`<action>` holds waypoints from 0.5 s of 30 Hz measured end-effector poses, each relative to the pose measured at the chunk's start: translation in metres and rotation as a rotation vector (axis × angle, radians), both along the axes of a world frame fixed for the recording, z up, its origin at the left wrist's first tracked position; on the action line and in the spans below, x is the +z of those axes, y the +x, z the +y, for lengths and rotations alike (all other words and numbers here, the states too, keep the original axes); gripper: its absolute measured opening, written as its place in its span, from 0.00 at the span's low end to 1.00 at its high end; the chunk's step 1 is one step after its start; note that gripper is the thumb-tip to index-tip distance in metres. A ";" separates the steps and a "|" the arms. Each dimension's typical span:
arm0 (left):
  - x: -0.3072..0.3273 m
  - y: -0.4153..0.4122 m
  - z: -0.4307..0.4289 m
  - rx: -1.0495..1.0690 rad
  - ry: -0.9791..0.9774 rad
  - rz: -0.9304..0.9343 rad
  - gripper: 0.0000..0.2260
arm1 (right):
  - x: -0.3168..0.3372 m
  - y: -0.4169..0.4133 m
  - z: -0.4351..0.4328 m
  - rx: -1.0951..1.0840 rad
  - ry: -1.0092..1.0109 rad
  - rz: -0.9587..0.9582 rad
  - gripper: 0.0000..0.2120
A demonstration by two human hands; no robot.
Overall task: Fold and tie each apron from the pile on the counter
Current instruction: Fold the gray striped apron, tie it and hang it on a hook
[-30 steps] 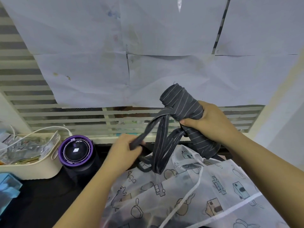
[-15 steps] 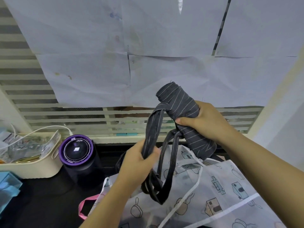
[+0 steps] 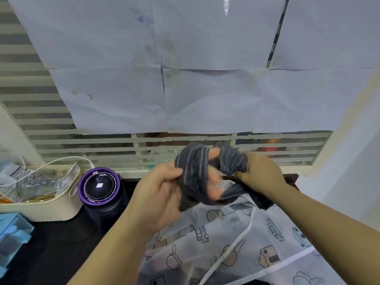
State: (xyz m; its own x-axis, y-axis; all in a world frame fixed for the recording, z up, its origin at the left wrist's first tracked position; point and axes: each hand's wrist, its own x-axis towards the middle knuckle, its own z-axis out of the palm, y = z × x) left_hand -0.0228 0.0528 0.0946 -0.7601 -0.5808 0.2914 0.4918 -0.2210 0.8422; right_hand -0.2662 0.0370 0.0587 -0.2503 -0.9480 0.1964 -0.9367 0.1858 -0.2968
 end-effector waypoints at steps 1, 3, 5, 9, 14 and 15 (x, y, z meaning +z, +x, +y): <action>0.007 -0.002 -0.003 -0.083 0.031 0.036 0.24 | -0.002 0.006 0.001 0.031 -0.016 0.084 0.15; 0.021 -0.008 -0.006 -0.114 0.108 0.106 0.24 | -0.002 0.015 0.004 0.106 -0.020 0.225 0.15; 0.033 -0.020 -0.006 0.129 0.143 0.074 0.23 | 0.001 0.021 0.008 0.180 -0.002 0.288 0.14; 0.043 -0.040 -0.015 0.615 0.067 -0.054 0.18 | 0.004 0.026 0.015 0.261 -0.053 0.325 0.16; 0.046 -0.045 -0.026 0.811 0.271 -0.066 0.21 | 0.002 0.025 0.017 0.271 -0.130 0.295 0.21; 0.042 -0.044 -0.024 0.850 0.238 -0.155 0.24 | 0.003 0.023 0.017 0.260 -0.143 0.283 0.21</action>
